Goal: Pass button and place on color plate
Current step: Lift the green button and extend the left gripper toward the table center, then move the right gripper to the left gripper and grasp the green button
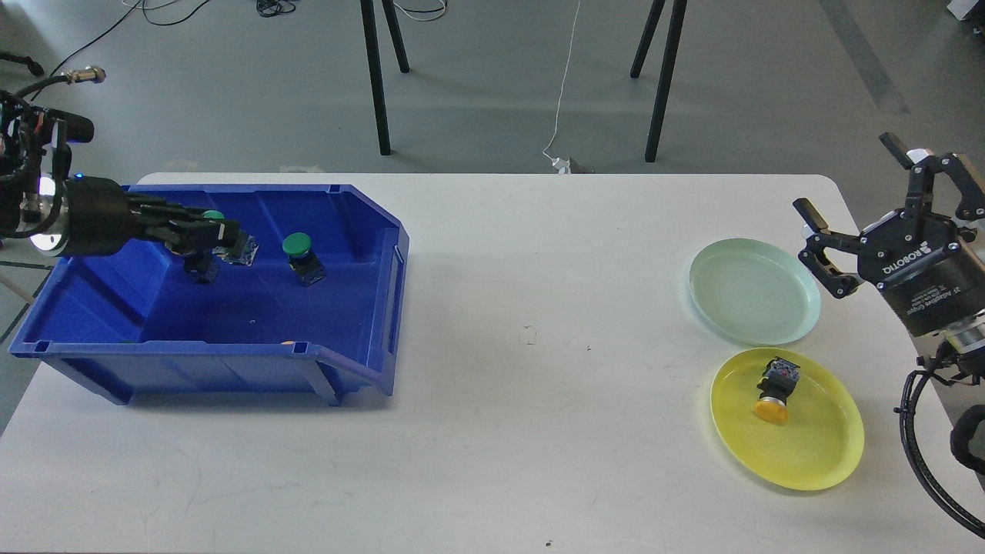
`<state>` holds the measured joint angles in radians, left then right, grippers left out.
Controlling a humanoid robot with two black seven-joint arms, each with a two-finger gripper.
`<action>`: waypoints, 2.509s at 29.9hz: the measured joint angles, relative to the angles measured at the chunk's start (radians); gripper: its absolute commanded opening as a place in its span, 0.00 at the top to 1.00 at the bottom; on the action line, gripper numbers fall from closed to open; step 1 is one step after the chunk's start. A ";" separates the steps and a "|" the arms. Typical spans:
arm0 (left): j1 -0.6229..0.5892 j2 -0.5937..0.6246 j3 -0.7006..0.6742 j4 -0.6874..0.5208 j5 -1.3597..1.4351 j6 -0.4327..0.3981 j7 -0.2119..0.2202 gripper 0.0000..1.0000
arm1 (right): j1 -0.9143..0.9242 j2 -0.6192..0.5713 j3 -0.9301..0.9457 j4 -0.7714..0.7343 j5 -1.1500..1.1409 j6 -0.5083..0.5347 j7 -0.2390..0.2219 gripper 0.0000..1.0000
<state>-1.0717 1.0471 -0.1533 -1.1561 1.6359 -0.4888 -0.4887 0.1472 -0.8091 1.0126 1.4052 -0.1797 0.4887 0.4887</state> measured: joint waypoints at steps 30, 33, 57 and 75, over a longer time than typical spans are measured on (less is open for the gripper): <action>0.234 -0.574 -0.191 -0.007 -0.757 0.000 0.000 0.91 | 0.026 0.151 -0.068 0.006 -0.477 -0.044 0.000 0.01; 0.238 -0.576 -0.196 -0.007 -0.756 0.000 0.000 0.91 | 0.054 0.222 -0.090 0.006 -0.527 -0.049 0.000 0.01; 0.257 -0.581 -0.223 -0.008 -0.757 0.000 0.000 0.91 | 0.184 0.578 -0.219 -0.151 -0.532 -0.096 0.000 0.01; 0.265 -0.582 -0.226 -0.005 -0.757 0.000 0.000 0.91 | 0.212 0.628 -0.235 -0.155 -0.522 -0.096 0.000 0.85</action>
<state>-0.8069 0.4648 -0.3789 -1.1615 0.8790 -0.4888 -0.4887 0.3588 -0.1808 0.7773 1.2501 -0.7017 0.3930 0.4887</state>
